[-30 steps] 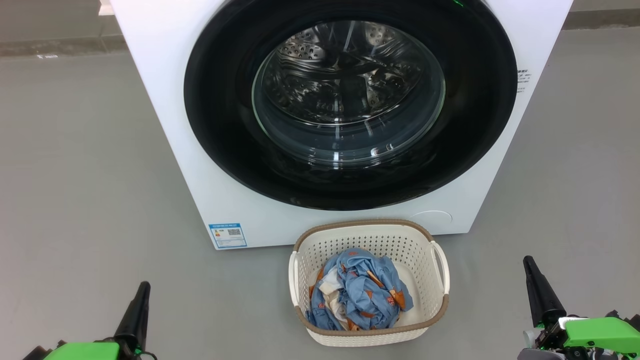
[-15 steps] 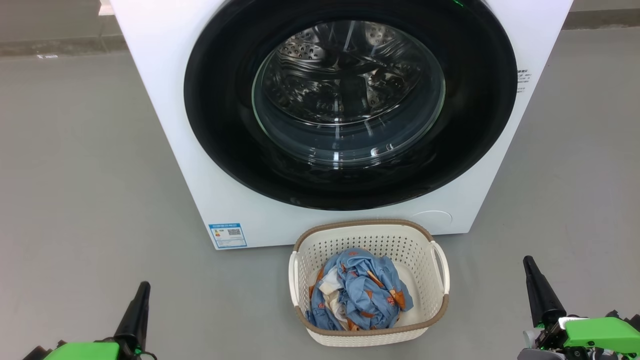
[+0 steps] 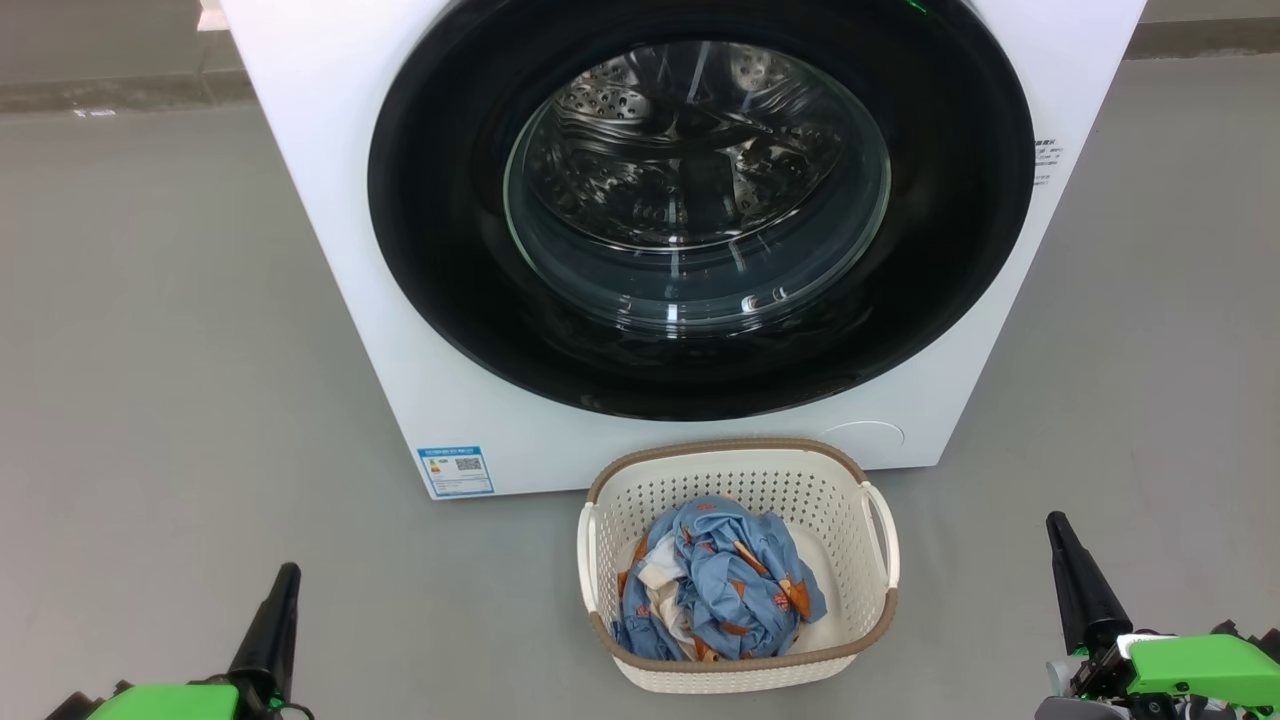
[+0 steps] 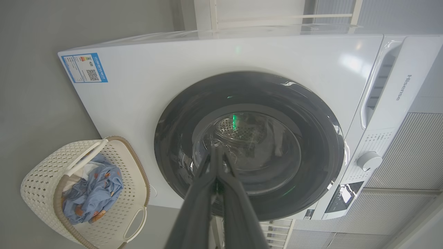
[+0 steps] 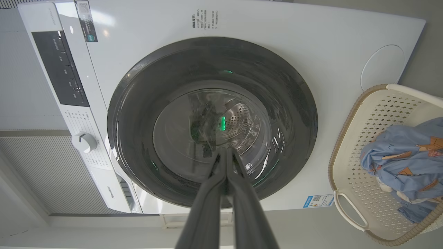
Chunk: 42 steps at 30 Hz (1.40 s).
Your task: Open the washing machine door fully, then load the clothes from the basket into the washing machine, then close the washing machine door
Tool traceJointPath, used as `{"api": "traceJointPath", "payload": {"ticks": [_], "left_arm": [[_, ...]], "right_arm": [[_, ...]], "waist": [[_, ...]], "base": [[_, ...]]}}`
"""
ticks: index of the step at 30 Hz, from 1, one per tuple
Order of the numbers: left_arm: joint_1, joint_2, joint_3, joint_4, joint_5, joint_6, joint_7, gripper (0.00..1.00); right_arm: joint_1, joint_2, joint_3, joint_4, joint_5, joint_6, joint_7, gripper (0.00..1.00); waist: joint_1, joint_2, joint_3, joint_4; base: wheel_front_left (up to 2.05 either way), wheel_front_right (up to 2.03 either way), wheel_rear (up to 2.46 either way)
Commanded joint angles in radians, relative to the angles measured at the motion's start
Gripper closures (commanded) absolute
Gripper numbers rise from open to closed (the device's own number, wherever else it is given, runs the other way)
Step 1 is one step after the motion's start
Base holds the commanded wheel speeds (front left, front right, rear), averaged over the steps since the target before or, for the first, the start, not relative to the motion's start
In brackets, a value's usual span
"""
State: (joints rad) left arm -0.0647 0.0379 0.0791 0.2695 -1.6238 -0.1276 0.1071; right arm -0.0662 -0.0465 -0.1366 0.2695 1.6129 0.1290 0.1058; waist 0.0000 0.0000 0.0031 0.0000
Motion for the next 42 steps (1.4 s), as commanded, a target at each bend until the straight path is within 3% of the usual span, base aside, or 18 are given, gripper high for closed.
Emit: {"api": "traceJointPath", "payload": {"ticks": [1, 16, 17, 24, 28, 33, 42], "left_arm": [[-0.043, 0.013, 0.035, -0.025, 0.016, -0.003, 0.007, 1.00], [-0.043, 0.013, 0.035, -0.025, 0.016, -0.003, 0.007, 1.00], [0.000, 0.000, 0.000, 0.000, 0.000, 0.000, 0.000, 0.00], [0.035, -0.022, -0.013, 0.048, 0.002, 0.000, -0.008, 0.00], [0.036, -0.021, -0.022, 0.044, 0.008, 0.000, -0.020, 0.00], [0.039, -0.019, -0.030, 0.038, 0.018, 0.000, -0.035, 0.00], [0.041, -0.017, -0.034, 0.027, 0.058, 0.000, -0.061, 0.00]], "right_arm": [[-0.042, -0.004, 0.022, -0.025, -0.005, 0.002, 0.008, 1.00], [-0.042, -0.004, 0.022, -0.025, -0.005, 0.002, 0.008, 1.00], [0.000, 0.000, 0.000, 0.000, 0.000, 0.000, 0.000, 0.00], [0.033, 0.012, 0.003, 0.047, 0.000, 0.000, -0.009, 0.00], [0.036, 0.012, 0.006, 0.036, -0.003, 0.000, -0.021, 0.00], [0.042, 0.011, 0.009, 0.020, -0.010, 0.000, -0.035, 0.00], [0.047, 0.010, 0.014, -0.008, -0.046, 0.000, -0.062, 0.00]], "waist": [[0.0000, 0.0000, 0.000, 0.000], [0.0000, 0.0000, 0.000, 0.000], [0.0001, 0.0000, 0.000, 0.000], [0.0002, 0.0000, 0.002, 0.000], [0.0023, 0.0000, -0.001, 0.000], [0.0002, 0.0000, 0.000, 0.001], [0.0001, 0.0000, -0.001, 0.004]], "base": [[0.00, 0.00, 0.00], [0.00, 0.00, 0.00], [0.00, 0.00, 0.00], [0.00, 0.00, 0.00], [0.00, 0.00, 0.00], [0.00, 0.00, 0.00], [0.00, 0.00, 0.00]]}}
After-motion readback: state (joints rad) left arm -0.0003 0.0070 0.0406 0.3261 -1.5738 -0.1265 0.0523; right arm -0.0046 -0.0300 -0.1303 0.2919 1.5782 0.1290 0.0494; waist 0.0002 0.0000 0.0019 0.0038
